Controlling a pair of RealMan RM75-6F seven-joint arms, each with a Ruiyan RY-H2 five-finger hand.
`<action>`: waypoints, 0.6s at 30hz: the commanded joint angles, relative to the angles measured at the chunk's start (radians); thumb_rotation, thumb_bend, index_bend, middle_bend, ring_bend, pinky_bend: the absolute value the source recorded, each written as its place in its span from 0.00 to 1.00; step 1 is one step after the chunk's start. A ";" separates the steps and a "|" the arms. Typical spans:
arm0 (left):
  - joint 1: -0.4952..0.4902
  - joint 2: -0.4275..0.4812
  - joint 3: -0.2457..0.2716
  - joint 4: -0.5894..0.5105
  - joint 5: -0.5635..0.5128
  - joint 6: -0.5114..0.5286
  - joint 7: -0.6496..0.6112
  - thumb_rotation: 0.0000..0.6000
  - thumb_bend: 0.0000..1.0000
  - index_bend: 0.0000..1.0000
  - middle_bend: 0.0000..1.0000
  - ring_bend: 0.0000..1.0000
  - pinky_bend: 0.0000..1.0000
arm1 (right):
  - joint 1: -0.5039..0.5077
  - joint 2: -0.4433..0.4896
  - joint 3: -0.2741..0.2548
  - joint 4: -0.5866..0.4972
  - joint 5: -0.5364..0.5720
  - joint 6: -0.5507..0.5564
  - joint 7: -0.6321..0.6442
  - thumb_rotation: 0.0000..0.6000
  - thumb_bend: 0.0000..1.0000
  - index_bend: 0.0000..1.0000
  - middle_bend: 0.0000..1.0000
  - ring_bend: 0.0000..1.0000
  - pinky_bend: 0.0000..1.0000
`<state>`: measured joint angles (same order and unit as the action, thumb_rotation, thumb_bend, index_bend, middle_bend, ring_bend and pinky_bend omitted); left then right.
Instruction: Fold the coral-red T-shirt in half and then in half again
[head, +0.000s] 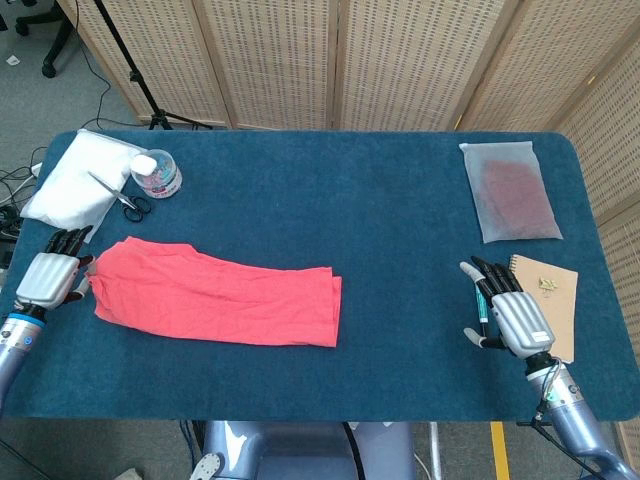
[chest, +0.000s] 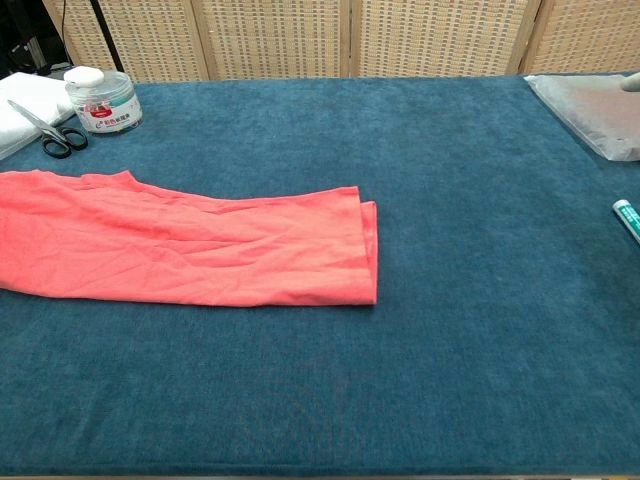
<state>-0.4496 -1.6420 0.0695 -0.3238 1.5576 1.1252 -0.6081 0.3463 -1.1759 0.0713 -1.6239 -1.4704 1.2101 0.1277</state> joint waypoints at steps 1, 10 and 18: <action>0.016 -0.005 -0.024 0.055 -0.036 -0.065 -0.033 1.00 0.54 0.72 0.00 0.00 0.00 | 0.001 -0.001 0.000 -0.001 0.000 -0.002 -0.002 1.00 0.26 0.00 0.00 0.00 0.00; 0.021 -0.015 -0.043 0.081 -0.036 0.024 -0.105 1.00 0.55 0.72 0.00 0.00 0.00 | 0.001 0.005 0.000 -0.008 -0.006 0.002 0.007 1.00 0.26 0.00 0.00 0.00 0.00; -0.017 0.039 -0.066 -0.104 0.016 0.357 -0.074 1.00 0.55 0.72 0.00 0.00 0.00 | -0.003 0.019 -0.002 -0.017 -0.017 0.011 0.028 1.00 0.26 0.00 0.00 0.00 0.00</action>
<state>-0.4453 -1.6316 0.0177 -0.3387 1.5489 1.3879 -0.7066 0.3432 -1.1575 0.0698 -1.6403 -1.4868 1.2203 0.1561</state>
